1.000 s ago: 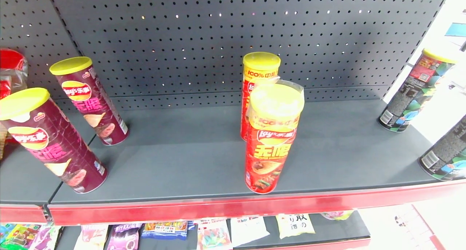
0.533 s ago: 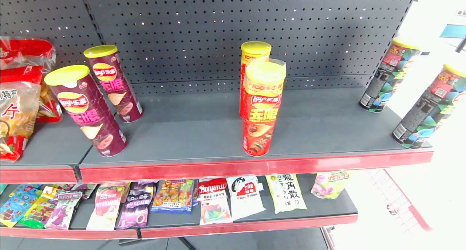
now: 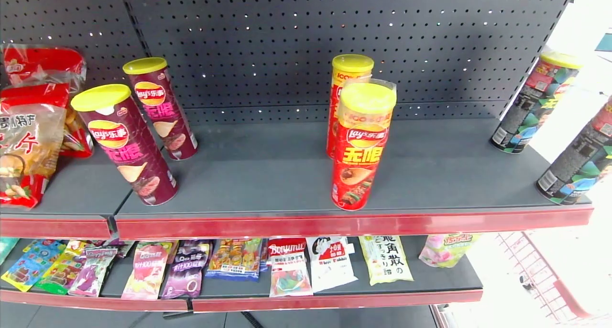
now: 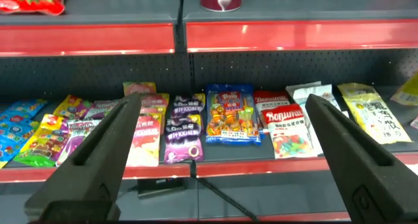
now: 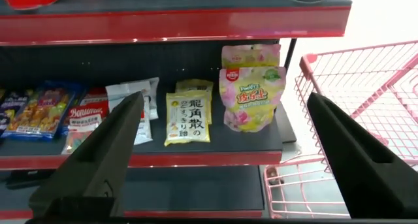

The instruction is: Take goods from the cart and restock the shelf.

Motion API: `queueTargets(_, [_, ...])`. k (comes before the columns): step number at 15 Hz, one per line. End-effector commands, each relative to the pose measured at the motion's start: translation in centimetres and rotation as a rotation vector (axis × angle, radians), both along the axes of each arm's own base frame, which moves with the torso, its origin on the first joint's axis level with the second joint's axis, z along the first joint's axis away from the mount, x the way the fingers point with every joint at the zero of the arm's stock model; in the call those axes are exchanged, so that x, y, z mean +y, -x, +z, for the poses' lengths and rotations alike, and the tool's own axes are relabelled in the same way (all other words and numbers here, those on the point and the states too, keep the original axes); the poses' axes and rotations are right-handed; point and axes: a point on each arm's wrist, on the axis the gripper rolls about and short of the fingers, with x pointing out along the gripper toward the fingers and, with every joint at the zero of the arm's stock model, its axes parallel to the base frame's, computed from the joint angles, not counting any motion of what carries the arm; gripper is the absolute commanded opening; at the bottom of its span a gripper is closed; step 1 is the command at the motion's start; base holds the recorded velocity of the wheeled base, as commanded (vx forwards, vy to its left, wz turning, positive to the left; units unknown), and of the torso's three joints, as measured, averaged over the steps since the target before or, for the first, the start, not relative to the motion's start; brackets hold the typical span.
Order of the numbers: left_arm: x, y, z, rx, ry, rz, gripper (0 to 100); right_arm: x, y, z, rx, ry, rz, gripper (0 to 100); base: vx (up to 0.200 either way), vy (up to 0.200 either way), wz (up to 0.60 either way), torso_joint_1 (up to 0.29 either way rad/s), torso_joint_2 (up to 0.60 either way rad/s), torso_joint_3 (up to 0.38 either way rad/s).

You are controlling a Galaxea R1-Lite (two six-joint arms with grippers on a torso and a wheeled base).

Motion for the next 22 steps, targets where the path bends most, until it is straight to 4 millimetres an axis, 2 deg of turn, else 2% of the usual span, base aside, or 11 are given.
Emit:
queueTargets(1, [0.0, 0.0, 0.0, 0.002, 0.001, -0.001, 100, 0.0, 0.0, 0.0, -0.002, -0.001, 0.001, 100, 0.0, 0.0, 0.0, 0.0, 0.0, 0.0])
queueTargets(15, [0.0, 0.0, 0.0, 0.002, -0.001, 0.0, 100, 0.0, 0.0, 0.0, -0.003, -0.004, 0.007, 100, 0.0, 0.0, 0.0, 0.0, 0.0, 0.0])
queueTargets(16, [0.0, 0.0, 0.0, 0.002, -0.001, 0.0, 100, 0.0, 0.1, 0.5, -0.029, -0.007, 0.013, 100, 0.0, 0.0, 0.0, 0.0, 0.0, 0.0])
queueTargets(17, [0.0, 0.0, 0.0, 0.002, -0.001, 0.0, 100, 0.1, 0.9, 5.7, -0.121, -0.057, 0.098, 100, 0.0, 0.0, 0.0, 0.0, 0.0, 0.0])
queueTargets(18, [0.0, 0.0, 0.0, 0.002, -0.001, 0.0, 100, 0.0, 0.5, 8.5, -0.103, -0.113, 0.133, 100, 0.0, 0.0, 0.0, 0.0, 0.0, 0.0])
queueTargets(19, [0.0, 0.0, 0.0, 0.002, -0.001, 0.0, 100, 0.1, -0.6, 12.9, -0.084, -0.164, 0.157, 100, 0.0, 0.0, 0.0, 0.0, 0.0, 0.0])
queueTargets(20, [0.0, 0.0, 0.0, 0.002, -0.001, 0.0, 100, 0.3, -3.1, 14.5, 0.003, -0.11, 0.195, 100, 0.0, 0.0, 0.0, 0.0, 0.0, 0.0])
queueTargets(22, [0.0, 0.0, 0.0, 0.002, -0.001, 0.0, 100, 1.0, -8.2, 14.0, 0.218, -0.078, 0.239, 100, 0.0, 0.0, 0.0, 0.0, 0.0, 0.0])
